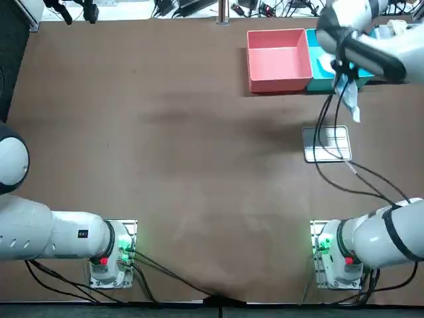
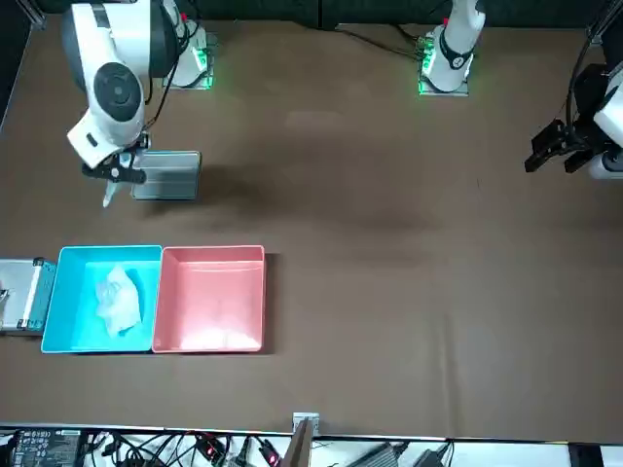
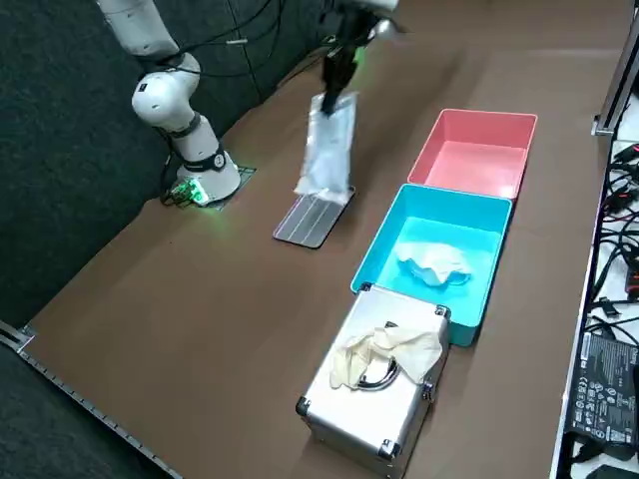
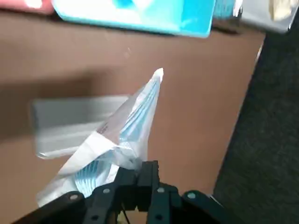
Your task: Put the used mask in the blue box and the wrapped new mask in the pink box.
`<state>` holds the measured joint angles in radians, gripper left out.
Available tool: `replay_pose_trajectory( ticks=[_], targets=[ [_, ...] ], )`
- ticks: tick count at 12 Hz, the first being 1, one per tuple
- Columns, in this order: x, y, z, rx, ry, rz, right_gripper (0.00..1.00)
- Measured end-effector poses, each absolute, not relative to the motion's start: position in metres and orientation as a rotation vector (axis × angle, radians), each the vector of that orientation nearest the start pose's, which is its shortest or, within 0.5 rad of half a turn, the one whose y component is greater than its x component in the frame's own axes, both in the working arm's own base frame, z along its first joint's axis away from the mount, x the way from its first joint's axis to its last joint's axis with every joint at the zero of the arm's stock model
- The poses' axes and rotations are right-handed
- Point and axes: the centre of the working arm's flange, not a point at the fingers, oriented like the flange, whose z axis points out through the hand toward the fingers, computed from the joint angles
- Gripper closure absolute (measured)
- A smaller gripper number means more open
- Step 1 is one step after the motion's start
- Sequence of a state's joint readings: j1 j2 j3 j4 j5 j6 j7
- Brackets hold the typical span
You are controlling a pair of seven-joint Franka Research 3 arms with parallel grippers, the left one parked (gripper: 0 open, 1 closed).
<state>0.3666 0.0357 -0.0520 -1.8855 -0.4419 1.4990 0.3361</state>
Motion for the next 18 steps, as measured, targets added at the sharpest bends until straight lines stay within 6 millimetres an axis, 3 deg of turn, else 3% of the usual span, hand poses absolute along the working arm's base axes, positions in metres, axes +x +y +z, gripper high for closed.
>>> replay_pose_trajectory(
  ticks=[4, 7, 10, 13, 15, 16, 18],
  targets=[
    [0.579, 0.146, 0.501, 2.734, -0.016, -0.267, 0.99],
    [0.615, 0.152, 0.519, 2.902, -0.090, -0.223, 0.99],
    [0.649, 0.165, 0.522, 3.032, -0.119, -0.149, 0.99],
    [0.673, 0.177, 0.487, 3.055, -0.109, -0.110, 0.99],
    [0.682, 0.183, 0.453, 3.043, -0.101, -0.151, 0.99],
    [0.689, 0.185, 0.422, 3.030, -0.097, -0.188, 0.99],
    [0.695, 0.187, 0.395, 3.020, -0.094, -0.210, 0.99]
  ],
)
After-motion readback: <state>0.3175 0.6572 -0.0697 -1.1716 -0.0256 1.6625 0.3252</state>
